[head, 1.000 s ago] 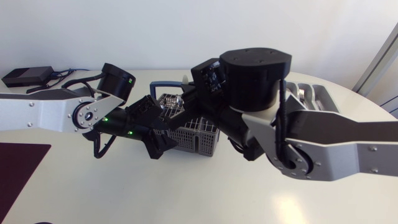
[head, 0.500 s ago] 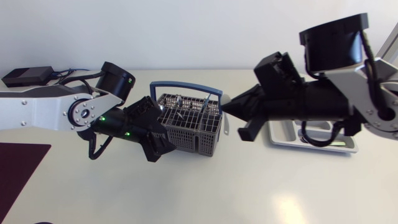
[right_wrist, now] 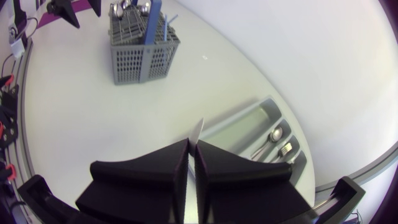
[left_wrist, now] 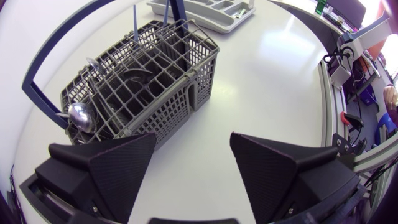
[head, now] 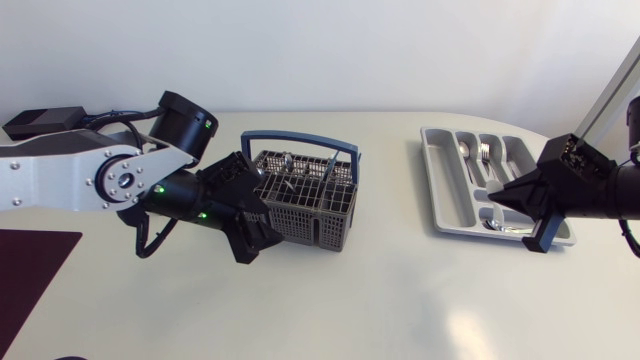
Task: Transfer all utensils from the basket to the drawer tray.
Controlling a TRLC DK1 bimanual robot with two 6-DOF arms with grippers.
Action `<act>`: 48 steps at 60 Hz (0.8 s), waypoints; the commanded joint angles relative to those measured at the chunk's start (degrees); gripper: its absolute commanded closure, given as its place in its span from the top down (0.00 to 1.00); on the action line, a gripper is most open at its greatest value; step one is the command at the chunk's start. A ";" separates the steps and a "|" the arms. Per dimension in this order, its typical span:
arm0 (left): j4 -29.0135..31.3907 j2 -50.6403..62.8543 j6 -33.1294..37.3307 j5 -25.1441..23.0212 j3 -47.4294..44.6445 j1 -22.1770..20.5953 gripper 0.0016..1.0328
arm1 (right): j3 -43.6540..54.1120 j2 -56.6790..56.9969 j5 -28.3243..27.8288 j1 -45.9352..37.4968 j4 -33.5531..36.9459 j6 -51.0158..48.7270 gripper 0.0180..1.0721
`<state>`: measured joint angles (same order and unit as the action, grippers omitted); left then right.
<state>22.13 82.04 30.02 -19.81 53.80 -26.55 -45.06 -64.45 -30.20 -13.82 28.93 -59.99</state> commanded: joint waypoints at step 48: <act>2.83 -2.67 -1.98 3.03 2.01 -1.58 0.81 | 4.54 -26.17 16.75 -12.45 -30.25 -17.71 0.87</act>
<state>24.01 80.55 29.06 -17.34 54.39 -27.83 -42.57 -91.11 -14.37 -27.40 -0.49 -78.00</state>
